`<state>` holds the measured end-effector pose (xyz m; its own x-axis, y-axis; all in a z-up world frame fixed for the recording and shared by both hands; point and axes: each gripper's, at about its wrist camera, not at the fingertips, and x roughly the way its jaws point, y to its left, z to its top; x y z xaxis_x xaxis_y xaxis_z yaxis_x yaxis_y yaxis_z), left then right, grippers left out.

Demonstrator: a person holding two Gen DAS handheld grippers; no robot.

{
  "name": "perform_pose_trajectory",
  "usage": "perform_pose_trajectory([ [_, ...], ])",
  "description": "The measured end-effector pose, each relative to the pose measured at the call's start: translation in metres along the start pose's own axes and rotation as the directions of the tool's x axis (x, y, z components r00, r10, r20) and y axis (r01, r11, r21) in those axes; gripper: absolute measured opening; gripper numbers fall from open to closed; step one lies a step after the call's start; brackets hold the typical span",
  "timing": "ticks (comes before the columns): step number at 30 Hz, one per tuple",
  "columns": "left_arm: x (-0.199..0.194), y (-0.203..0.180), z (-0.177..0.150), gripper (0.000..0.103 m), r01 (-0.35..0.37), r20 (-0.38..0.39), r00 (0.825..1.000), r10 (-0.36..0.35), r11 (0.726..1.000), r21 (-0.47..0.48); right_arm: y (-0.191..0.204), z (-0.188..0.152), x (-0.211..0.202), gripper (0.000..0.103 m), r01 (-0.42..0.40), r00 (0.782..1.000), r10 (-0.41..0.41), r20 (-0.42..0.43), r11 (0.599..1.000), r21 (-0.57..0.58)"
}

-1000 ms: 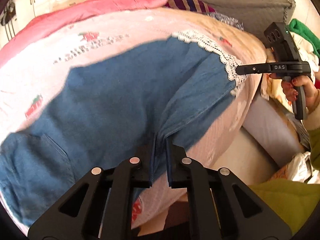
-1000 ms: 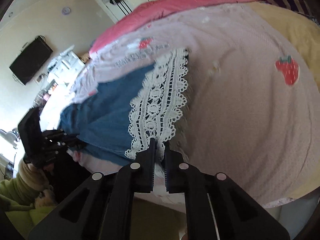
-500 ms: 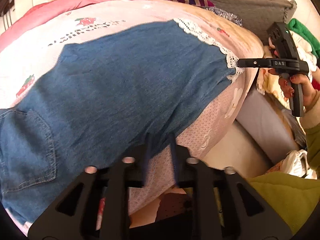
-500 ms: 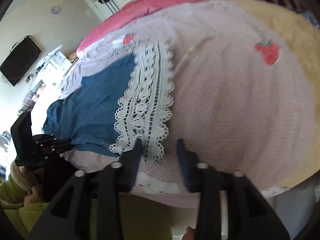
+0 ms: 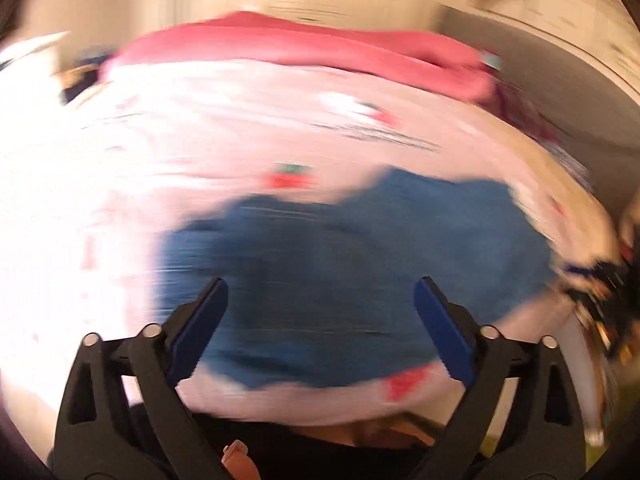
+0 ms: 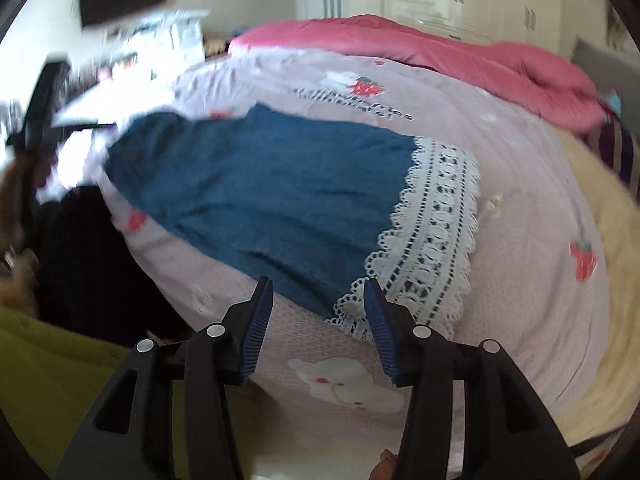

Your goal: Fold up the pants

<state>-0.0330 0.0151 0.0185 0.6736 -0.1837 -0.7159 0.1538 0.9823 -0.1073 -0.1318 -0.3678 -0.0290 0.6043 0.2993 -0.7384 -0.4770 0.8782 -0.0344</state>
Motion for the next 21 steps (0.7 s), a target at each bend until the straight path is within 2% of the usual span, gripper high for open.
perform_pose_trajectory([
  [2,0.002,0.027,0.001,0.092,-0.105,-0.011,0.994,0.105,0.992,-0.074,0.006,0.002,0.007,0.046,0.033,0.999,-0.034,-0.007,0.998,-0.044],
  [3,0.008,0.037,0.000,0.092,-0.128,-0.034,0.992,0.125,0.987,-0.097,0.007,0.002,0.010,0.046,0.041,0.999,-0.041,-0.008,0.998,-0.057],
  [6,0.027,0.053,-0.002,0.092,-0.134,-0.096,0.988,0.120,0.979,-0.152,0.006,0.004,0.021,0.040,0.060,0.997,-0.063,-0.035,0.995,-0.076],
  [7,0.035,0.057,-0.002,0.092,-0.107,-0.107,0.990,0.088,0.977,-0.184,0.004,0.004,0.029,0.028,0.053,0.996,-0.057,-0.063,0.996,-0.068],
  [8,0.043,0.059,-0.001,0.088,-0.053,-0.109,0.994,0.029,0.973,-0.223,0.002,0.004,0.034,0.022,0.050,0.995,-0.054,-0.083,0.997,-0.056],
  [9,0.049,0.059,-0.001,0.058,-0.040,-0.120,0.993,0.011,0.969,-0.242,0.001,0.004,0.038,0.015,0.040,0.994,-0.043,-0.098,0.998,-0.038],
  [10,0.055,0.059,-0.001,0.035,-0.055,-0.138,0.990,0.020,0.967,-0.249,-0.002,0.004,0.039,0.010,0.017,0.995,-0.018,-0.099,1.000,-0.015],
  [11,0.060,0.059,0.002,0.031,-0.054,-0.140,0.990,0.018,0.966,-0.254,-0.003,0.005,0.039,0.008,0.001,0.995,-0.001,-0.098,1.000,-0.002],
  [14,0.060,0.069,0.022,0.029,-0.010,-0.116,0.993,-0.024,0.958,-0.288,-0.004,0.008,0.030,0.006,-0.026,0.996,0.027,-0.085,1.000,0.005],
  [16,0.054,0.074,0.034,0.029,-0.040,-0.101,0.995,0.014,0.965,-0.260,0.002,0.007,0.022,0.006,-0.043,0.997,0.040,-0.067,0.998,-0.043],
  [18,0.055,0.077,0.031,0.030,-0.036,-0.134,0.991,0.001,0.964,-0.264,0.008,0.002,0.026,0.006,-0.044,0.996,0.038,-0.087,0.996,-0.077],
  [21,0.061,0.079,0.007,0.032,-0.038,-0.157,0.988,-0.002,0.967,-0.253,0.005,-0.009,0.037,0.006,-0.063,0.992,0.059,-0.111,0.998,-0.031],
])
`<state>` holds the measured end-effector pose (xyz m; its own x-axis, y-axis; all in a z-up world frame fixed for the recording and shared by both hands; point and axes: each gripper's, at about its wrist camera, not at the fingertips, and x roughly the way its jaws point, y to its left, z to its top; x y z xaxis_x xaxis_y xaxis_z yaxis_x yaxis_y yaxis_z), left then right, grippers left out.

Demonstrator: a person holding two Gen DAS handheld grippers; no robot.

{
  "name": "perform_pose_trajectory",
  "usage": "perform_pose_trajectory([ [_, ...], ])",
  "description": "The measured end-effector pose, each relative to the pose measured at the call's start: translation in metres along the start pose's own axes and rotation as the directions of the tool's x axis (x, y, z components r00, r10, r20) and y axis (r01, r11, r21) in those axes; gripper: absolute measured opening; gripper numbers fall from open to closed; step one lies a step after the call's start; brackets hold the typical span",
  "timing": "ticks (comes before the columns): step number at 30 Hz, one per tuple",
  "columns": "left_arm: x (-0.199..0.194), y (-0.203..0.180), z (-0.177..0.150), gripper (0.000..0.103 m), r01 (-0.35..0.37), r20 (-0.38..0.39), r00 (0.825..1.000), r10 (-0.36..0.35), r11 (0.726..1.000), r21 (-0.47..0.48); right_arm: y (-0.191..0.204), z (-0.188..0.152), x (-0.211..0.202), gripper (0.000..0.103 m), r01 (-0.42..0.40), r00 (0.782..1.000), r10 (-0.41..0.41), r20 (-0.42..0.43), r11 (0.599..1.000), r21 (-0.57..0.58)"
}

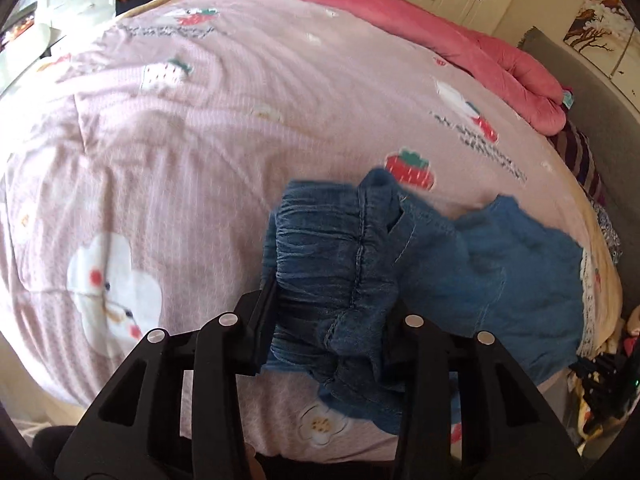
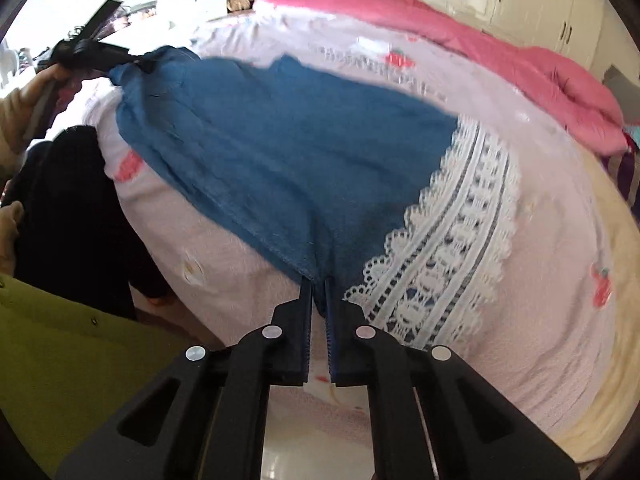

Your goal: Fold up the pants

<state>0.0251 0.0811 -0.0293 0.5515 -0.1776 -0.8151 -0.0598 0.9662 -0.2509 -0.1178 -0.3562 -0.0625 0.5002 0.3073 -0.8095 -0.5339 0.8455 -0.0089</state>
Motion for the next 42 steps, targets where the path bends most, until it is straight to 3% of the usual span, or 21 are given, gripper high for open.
perform_pose_trajectory([
  [3,-0.003,0.014,-0.012,0.043,0.035,0.029,0.999,-0.034,0.999,-0.032,-0.004,-0.001,-0.001,0.006,-0.026,1.000,0.026,0.007,0.999,0.020],
  [5,-0.009,0.018,-0.016,0.057,0.038,0.034,0.999,-0.037,0.999,-0.028,-0.004,-0.002,-0.005,0.007,-0.035,0.999,0.035,0.004,0.999,0.017],
  [9,-0.028,0.024,-0.018,0.062,0.063,0.058,0.996,-0.062,0.998,-0.027,-0.010,-0.002,-0.021,0.021,-0.089,0.996,0.088,0.007,0.993,0.074],
  [12,-0.052,0.019,-0.016,0.074,0.004,0.100,0.995,-0.004,1.000,0.003,-0.009,0.003,-0.043,0.038,-0.133,0.987,0.123,0.106,0.986,0.095],
  [16,-0.089,-0.014,-0.012,0.088,-0.129,0.215,0.970,0.112,0.990,0.065,-0.017,0.019,-0.054,0.044,-0.155,0.970,0.119,0.214,0.975,0.161],
  [17,-0.093,-0.025,-0.013,0.089,-0.124,0.229,0.968,0.104,0.989,0.075,-0.021,0.023,-0.052,0.045,-0.161,0.967,0.118,0.225,0.970,0.183],
  [20,-0.091,-0.081,-0.019,0.090,0.019,0.222,0.973,-0.064,0.980,0.198,-0.033,0.032,-0.036,0.051,-0.152,0.972,0.097,0.213,0.953,0.262],
  [22,-0.074,-0.119,-0.026,0.090,0.125,0.146,0.975,-0.169,0.955,0.269,-0.044,0.031,-0.023,0.052,-0.163,0.978,0.108,0.181,0.933,0.322],
  [24,-0.054,-0.144,-0.034,0.090,0.178,0.072,0.975,-0.209,0.936,0.304,-0.051,0.027,-0.015,0.058,-0.153,0.982,0.103,0.156,0.921,0.357],
  [26,-0.033,-0.166,-0.045,0.090,0.197,0.010,0.977,-0.215,0.913,0.358,-0.060,0.020,-0.008,0.059,-0.123,0.989,0.079,0.127,0.912,0.392],
  [28,-0.014,-0.175,-0.057,0.090,0.156,-0.015,0.986,-0.164,0.899,0.409,-0.064,0.016,-0.004,0.059,-0.112,0.990,0.069,0.120,0.906,0.408],
  [30,0.012,-0.169,-0.069,0.090,0.094,-0.076,0.995,-0.069,0.902,0.420,-0.058,0.018,0.001,0.059,-0.074,0.994,0.037,0.102,0.919,0.387],
  [32,0.031,-0.158,-0.078,0.090,0.090,-0.142,0.989,-0.033,0.904,0.418,-0.047,0.022,0.003,0.060,-0.022,0.997,-0.002,0.071,0.944,0.331],
  [33,0.032,-0.156,-0.085,0.090,0.085,-0.122,0.992,-0.033,0.891,0.446,-0.044,0.025,0.002,0.063,-0.012,0.998,-0.007,0.057,0.950,0.312],
  [35,0.029,-0.158,-0.090,0.090,0.070,-0.105,0.994,-0.022,0.874,0.481,-0.043,0.035,-0.006,0.070,-0.065,0.997,0.044,0.069,0.942,0.329],
  [39,0.008,-0.148,-0.075,0.093,0.179,-0.093,0.984,-0.155,0.903,0.391,-0.049,0.071,-0.028,0.078,-0.173,0.972,0.112,0.207,0.936,0.308],
  [42,-0.009,-0.146,-0.063,0.093,0.161,0.027,0.982,-0.186,0.907,0.388,-0.047,0.111,-0.016,0.078,-0.190,0.968,0.134,0.212,0.944,0.270],
])
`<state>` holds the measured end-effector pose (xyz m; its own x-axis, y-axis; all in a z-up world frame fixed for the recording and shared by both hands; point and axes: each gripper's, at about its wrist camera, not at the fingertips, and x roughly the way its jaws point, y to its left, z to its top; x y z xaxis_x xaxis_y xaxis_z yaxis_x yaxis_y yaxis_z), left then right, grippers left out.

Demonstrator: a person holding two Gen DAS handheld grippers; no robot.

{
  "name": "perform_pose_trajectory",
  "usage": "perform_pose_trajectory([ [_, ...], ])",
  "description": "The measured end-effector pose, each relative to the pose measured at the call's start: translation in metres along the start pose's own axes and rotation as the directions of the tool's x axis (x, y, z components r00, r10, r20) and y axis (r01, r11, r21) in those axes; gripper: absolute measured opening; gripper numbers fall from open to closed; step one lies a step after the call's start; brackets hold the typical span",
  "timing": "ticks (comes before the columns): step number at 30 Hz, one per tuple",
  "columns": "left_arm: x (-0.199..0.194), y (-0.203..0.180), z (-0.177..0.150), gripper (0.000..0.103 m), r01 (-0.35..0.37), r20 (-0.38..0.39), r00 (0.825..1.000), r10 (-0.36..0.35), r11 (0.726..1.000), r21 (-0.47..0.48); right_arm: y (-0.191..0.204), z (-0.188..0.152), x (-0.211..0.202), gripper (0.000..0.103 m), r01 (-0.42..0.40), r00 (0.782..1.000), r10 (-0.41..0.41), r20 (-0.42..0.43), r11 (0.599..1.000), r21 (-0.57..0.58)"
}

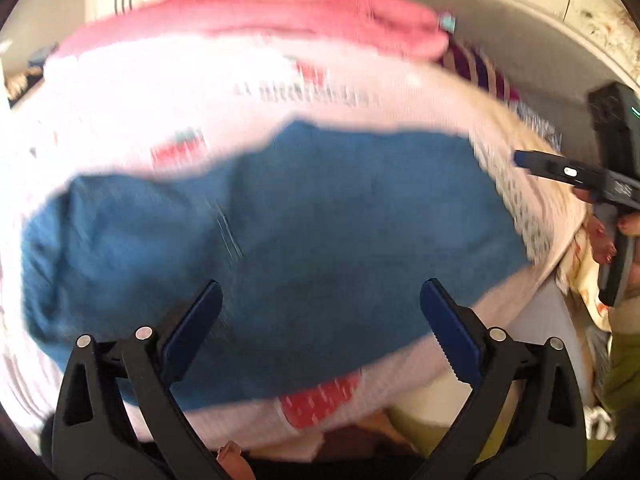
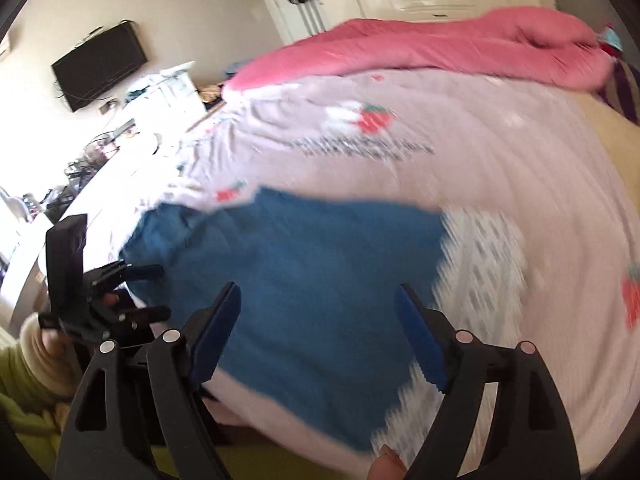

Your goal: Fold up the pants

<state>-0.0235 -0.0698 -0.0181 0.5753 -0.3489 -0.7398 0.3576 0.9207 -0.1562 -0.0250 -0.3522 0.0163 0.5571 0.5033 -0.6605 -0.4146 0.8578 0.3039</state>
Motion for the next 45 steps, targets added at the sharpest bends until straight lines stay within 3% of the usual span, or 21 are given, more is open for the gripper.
perform_pose_trajectory([
  [2,0.001,0.002,-0.001,0.093,-0.018,0.019,1.000,0.018,1.000,-0.005,0.013,0.024,0.025,0.078,-0.016,1.000,0.015,-0.025,0.999,-0.045],
  [8,0.029,0.002,-0.017,0.093,-0.027,-0.056,0.998,0.028,0.999,0.018,0.044,0.080,0.103,0.078,-0.055,0.990,0.040,-0.137,0.993,-0.106],
  [10,0.029,-0.001,-0.021,0.093,-0.041,-0.058,0.997,0.043,0.998,0.037,0.049,0.092,0.126,0.078,-0.085,0.981,0.065,-0.184,0.992,-0.099],
  [14,0.028,0.005,-0.021,0.093,-0.003,-0.052,0.999,0.003,1.000,0.004,0.055,0.108,0.166,0.074,-0.102,0.958,0.075,-0.277,0.991,-0.083],
  [17,0.028,0.006,-0.022,0.093,0.002,-0.052,0.999,-0.002,1.000,0.000,0.060,0.108,0.194,0.051,-0.123,0.924,0.086,-0.373,0.990,-0.076],
  [18,0.029,0.006,-0.022,0.093,0.000,-0.054,0.999,0.001,1.000,0.004,0.062,0.105,0.201,0.022,-0.123,0.913,0.080,-0.401,0.989,-0.084],
  [19,0.029,0.005,-0.023,0.093,-0.004,-0.055,0.998,0.004,1.000,0.007,0.063,0.103,0.207,0.006,-0.109,0.908,0.060,-0.416,0.990,-0.094],
  [24,0.030,0.005,-0.024,0.093,-0.003,-0.060,0.998,0.003,1.000,0.005,0.056,0.113,0.206,0.004,-0.062,0.946,0.030,-0.324,0.994,-0.088],
  [27,0.031,0.005,-0.024,0.093,-0.003,-0.062,0.998,0.003,1.000,0.004,0.055,0.105,0.222,0.004,-0.033,0.940,-0.008,-0.340,0.993,-0.115],
  [30,0.031,0.004,-0.024,0.093,-0.004,-0.063,0.998,0.004,1.000,0.005,0.050,0.104,0.218,0.006,-0.040,0.952,0.009,-0.305,0.995,-0.095],
  [34,0.030,0.002,-0.024,0.093,-0.010,-0.064,0.998,0.010,1.000,0.009,0.028,0.115,0.157,0.024,-0.089,0.986,0.088,-0.142,0.996,-0.004],
  [37,0.029,0.003,-0.025,0.093,-0.004,-0.057,0.998,0.005,1.000,0.004,0.008,0.109,0.103,0.041,-0.067,0.996,0.069,-0.061,0.998,0.019],
  [39,0.025,0.005,-0.024,0.093,0.006,-0.042,0.999,-0.006,1.000,-0.002,-0.008,0.100,0.073,0.042,-0.046,0.999,0.047,-0.024,0.998,0.048],
  [42,0.014,0.005,-0.021,0.093,0.058,-0.002,0.998,-0.058,0.998,-0.006,-0.036,0.074,0.027,0.053,0.019,0.999,-0.021,0.027,0.995,0.100],
  [45,0.008,0.001,-0.013,0.093,0.054,0.009,0.999,-0.054,0.999,0.008,-0.059,0.043,-0.006,0.060,0.171,0.983,-0.178,0.045,0.977,0.129],
])
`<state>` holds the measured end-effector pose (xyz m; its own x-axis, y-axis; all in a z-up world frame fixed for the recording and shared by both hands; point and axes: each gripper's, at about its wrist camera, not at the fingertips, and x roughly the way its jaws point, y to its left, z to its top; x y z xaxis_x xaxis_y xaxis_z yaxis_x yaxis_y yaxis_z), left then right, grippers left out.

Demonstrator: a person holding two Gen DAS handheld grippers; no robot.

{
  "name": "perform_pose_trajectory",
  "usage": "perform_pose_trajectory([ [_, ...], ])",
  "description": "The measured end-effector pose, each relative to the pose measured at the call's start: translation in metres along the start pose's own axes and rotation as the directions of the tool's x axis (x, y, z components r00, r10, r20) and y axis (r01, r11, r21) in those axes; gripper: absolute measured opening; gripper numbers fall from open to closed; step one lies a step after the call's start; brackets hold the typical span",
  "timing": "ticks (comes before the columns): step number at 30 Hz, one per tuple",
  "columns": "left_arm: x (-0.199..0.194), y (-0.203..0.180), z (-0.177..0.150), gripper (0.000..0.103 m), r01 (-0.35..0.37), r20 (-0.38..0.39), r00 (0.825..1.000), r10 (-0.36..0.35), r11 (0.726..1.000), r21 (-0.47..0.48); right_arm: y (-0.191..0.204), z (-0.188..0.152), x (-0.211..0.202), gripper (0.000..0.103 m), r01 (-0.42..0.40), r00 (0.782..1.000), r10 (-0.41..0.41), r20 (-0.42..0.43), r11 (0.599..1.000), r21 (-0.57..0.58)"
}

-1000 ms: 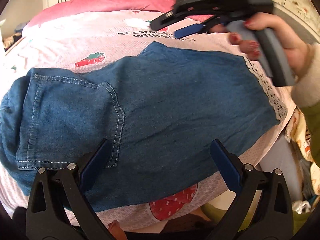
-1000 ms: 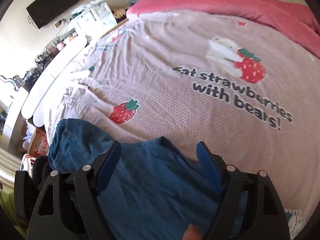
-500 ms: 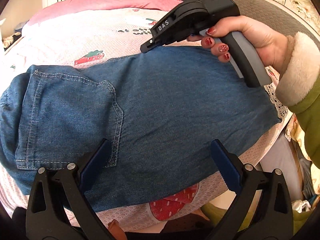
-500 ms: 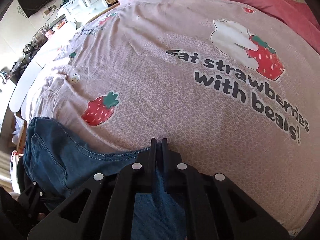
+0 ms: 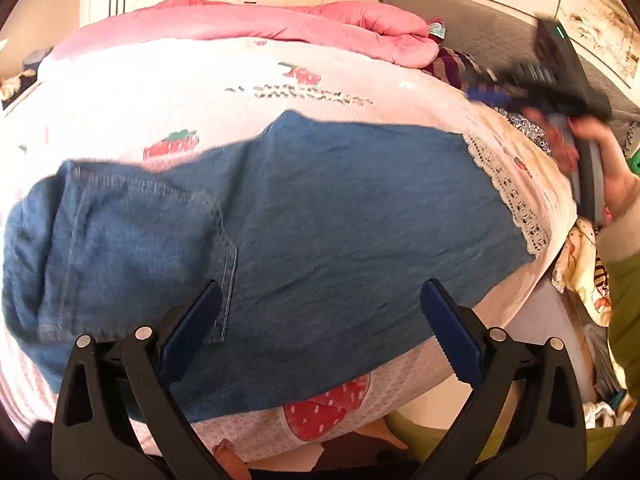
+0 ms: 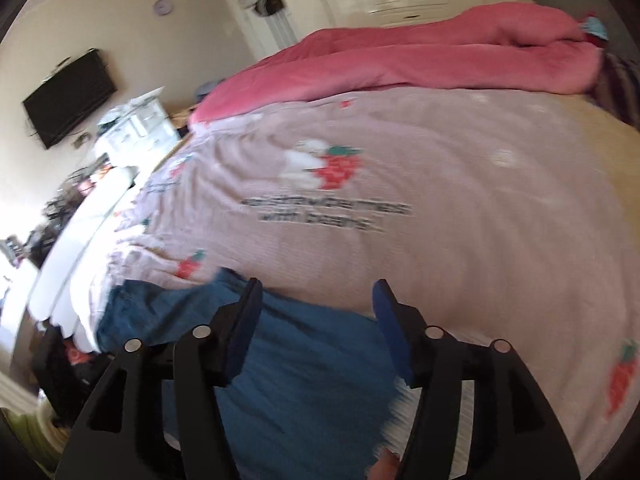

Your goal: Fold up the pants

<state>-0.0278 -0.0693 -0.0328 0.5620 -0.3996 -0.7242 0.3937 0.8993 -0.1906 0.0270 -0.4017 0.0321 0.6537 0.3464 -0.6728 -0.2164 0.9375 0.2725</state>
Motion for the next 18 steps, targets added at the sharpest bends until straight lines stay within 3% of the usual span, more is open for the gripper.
perform_pose_trajectory([
  [1,-0.002,0.000,0.004,0.093,-0.005,0.007,1.000,0.005,1.000,0.000,-0.012,-0.011,-0.009,0.062,0.069,0.998,-0.069,0.008,0.998,0.006],
  [4,-0.004,-0.004,0.023,0.093,-0.003,0.025,1.000,0.003,1.000,0.005,-0.038,-0.033,-0.022,0.063,0.110,0.994,-0.110,0.003,0.992,0.067],
  [8,0.007,-0.008,0.054,0.093,-0.032,0.020,0.999,0.032,0.999,0.031,-0.054,-0.046,-0.019,0.063,0.062,0.998,-0.061,-0.011,0.990,0.123],
  [16,0.059,0.019,0.109,0.093,-0.013,-0.058,0.998,0.007,0.995,-0.097,-0.063,-0.027,0.013,0.063,-0.024,0.998,0.034,-0.049,0.981,0.193],
  [18,0.069,0.019,0.115,0.088,-0.026,-0.072,0.997,0.019,0.995,-0.098,-0.070,-0.022,0.025,0.062,-0.048,0.995,0.067,-0.073,0.971,0.234],
])
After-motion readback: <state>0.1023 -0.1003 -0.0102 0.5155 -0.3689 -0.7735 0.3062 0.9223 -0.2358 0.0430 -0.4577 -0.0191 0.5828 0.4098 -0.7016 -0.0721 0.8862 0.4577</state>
